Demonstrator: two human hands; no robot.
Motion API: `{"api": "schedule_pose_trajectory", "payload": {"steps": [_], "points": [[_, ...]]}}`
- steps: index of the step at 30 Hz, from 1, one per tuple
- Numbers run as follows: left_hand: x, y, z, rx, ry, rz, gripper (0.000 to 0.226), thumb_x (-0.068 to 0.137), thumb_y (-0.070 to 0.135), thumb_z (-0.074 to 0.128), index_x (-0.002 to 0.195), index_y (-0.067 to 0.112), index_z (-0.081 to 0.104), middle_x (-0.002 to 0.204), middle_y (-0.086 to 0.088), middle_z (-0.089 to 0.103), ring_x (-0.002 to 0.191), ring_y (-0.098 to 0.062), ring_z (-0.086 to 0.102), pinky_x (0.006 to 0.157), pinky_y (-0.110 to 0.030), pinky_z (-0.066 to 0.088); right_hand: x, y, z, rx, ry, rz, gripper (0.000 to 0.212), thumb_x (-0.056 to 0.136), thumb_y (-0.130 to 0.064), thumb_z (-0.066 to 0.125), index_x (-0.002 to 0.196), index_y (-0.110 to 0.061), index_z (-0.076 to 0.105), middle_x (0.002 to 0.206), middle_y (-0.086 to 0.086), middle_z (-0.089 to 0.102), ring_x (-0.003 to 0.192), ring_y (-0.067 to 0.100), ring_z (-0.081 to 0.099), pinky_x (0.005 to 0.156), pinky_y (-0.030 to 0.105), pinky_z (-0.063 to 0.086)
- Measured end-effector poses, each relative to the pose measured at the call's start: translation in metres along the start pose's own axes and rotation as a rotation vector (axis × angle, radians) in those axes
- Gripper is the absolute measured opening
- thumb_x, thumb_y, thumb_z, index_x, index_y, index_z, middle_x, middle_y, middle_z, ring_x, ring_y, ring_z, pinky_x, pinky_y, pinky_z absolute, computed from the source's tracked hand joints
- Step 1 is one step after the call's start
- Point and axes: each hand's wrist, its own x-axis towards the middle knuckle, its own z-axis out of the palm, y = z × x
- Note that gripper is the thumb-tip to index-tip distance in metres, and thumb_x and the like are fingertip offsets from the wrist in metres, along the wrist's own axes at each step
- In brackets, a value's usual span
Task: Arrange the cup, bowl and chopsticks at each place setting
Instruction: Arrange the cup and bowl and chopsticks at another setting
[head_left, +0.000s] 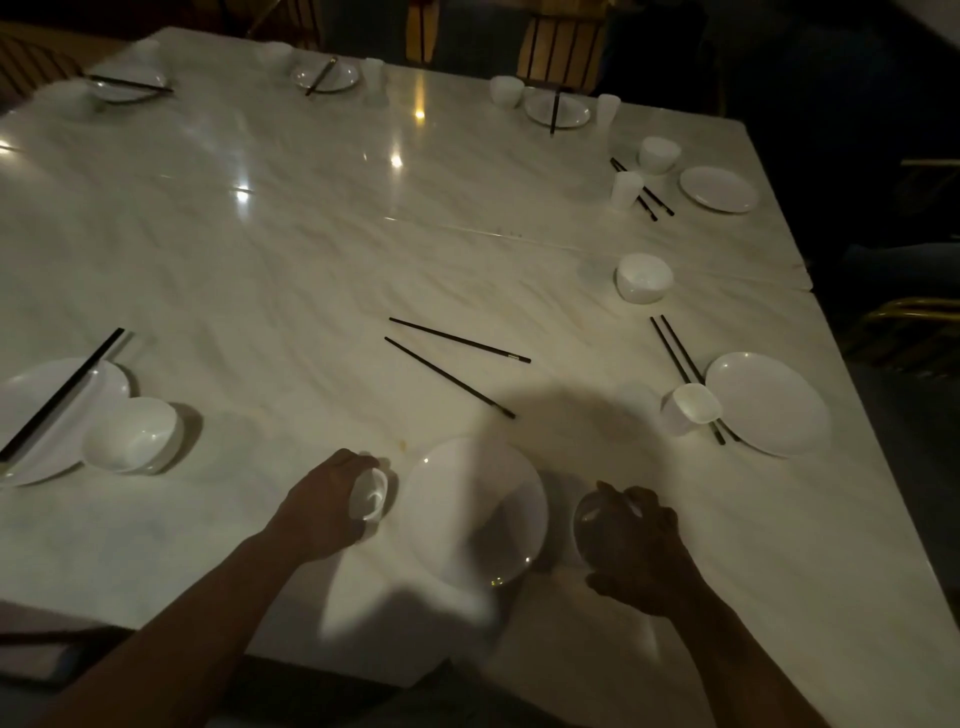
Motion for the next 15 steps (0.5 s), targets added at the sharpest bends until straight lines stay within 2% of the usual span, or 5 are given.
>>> {"api": "schedule_pose_trajectory", "payload": {"steps": [3,8,15], "points": [[-0.0026,-0.0009,0.0010,0.002,-0.004,-0.003,0.082,0.049,0.046,0.060,0.128,0.021,0.056,0.120,0.000,0.058,0.104,-0.021,0.063,0.087,-0.033,0.054,-0.0031,-0.0016,0.0015,0.009,0.025,0.002,0.127,0.053,-0.063,0.079,0.153,-0.035,0.007,0.150,-0.001,0.012,0.135,0.031,0.029,0.102,0.038,0.043],[-0.0046,0.0052,-0.0013,-0.003,0.008,-0.024,0.078,0.051,0.034,0.070,0.126,0.019,0.057,0.118,-0.002,0.060,0.102,-0.024,0.063,0.087,-0.035,0.054,-0.0038,-0.0008,0.0024,0.012,0.023,0.013,0.127,0.050,-0.067,0.078,0.152,-0.036,0.008,0.151,-0.001,0.014,0.136,0.031,0.029,0.101,0.038,0.044],[-0.0026,0.0067,-0.0036,0.009,0.006,-0.026,0.077,0.051,0.039,0.065,0.124,0.018,0.058,0.116,-0.001,0.060,0.100,-0.023,0.064,0.085,-0.034,0.054,-0.0080,-0.0065,-0.0066,0.035,0.004,0.029,0.123,0.057,-0.058,0.084,0.153,-0.034,0.012,0.151,0.000,0.014,0.133,0.032,0.029,0.098,0.039,0.046]]}}
